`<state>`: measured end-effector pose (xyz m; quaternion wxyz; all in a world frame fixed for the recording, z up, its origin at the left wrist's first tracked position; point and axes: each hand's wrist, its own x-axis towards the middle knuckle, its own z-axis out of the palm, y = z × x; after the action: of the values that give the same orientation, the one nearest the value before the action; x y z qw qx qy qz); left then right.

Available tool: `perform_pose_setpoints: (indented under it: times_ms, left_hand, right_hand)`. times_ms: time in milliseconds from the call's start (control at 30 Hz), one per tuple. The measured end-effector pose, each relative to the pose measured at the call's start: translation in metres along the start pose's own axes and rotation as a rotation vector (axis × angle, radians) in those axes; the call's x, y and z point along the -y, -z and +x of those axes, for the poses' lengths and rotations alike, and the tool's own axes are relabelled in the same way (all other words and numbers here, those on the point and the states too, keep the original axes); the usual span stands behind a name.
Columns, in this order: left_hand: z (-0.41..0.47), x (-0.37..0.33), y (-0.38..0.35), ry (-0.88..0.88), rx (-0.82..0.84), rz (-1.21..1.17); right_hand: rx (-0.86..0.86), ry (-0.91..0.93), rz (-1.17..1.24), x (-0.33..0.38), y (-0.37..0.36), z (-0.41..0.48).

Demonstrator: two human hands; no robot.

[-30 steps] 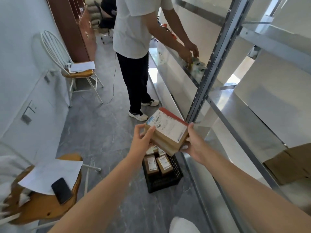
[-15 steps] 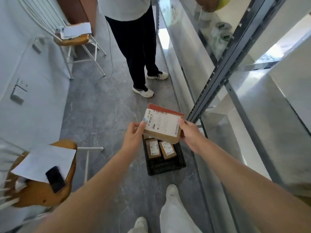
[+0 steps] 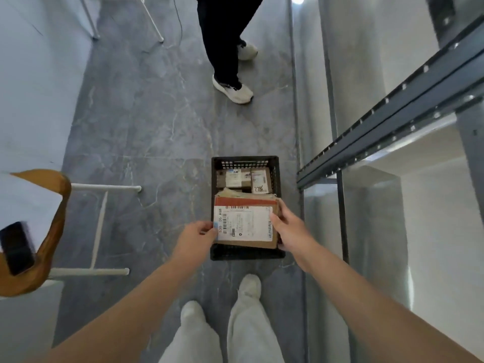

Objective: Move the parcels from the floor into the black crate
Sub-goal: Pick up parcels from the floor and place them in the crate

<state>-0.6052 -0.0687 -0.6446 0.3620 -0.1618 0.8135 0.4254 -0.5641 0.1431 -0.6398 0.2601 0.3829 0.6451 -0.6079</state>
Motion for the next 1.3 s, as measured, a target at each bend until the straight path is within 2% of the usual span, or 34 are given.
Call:
perform_pose_setpoints:
  times_ms: [200,367,633,833,1000,1200,1300]
  left_hand:
    - [0.095,0.073,-0.037,-0.024,0.071,0.296]
    - [0.171,0.126,-0.078,0.054,0.158,0.401]
    - [0.243,0.201,-0.147,0.218,0.192,0.482]
    - [0.251,0.216,-0.184,0.389,0.108,0.440]
    - [0.247,0.223,-0.199,0.363,0.028,0.404]
    - [0.270,0.241,-0.200,0.309,0.147,0.459]
    - [0.292,0.250,-0.197,0.312,0.191,0.431]
  right_hand:
    - [0.042,-0.080,-0.093,-0.086,-0.024,0.106]
    - [0.058,-0.137,-0.268,-0.149,-0.040,0.192]
    - [0.118,-0.217,-0.333,-0.230,-0.059,0.287]
    - [0.172,-0.186,-0.479,-0.266,-0.084,0.325]
    - [0.168,-0.196,-0.461,-0.276,-0.091,0.340]
    - [0.110,-0.168,-0.640,-0.276,-0.105,0.352]
    - [0.105,-0.194,-0.607,-0.284,-0.121,0.360]
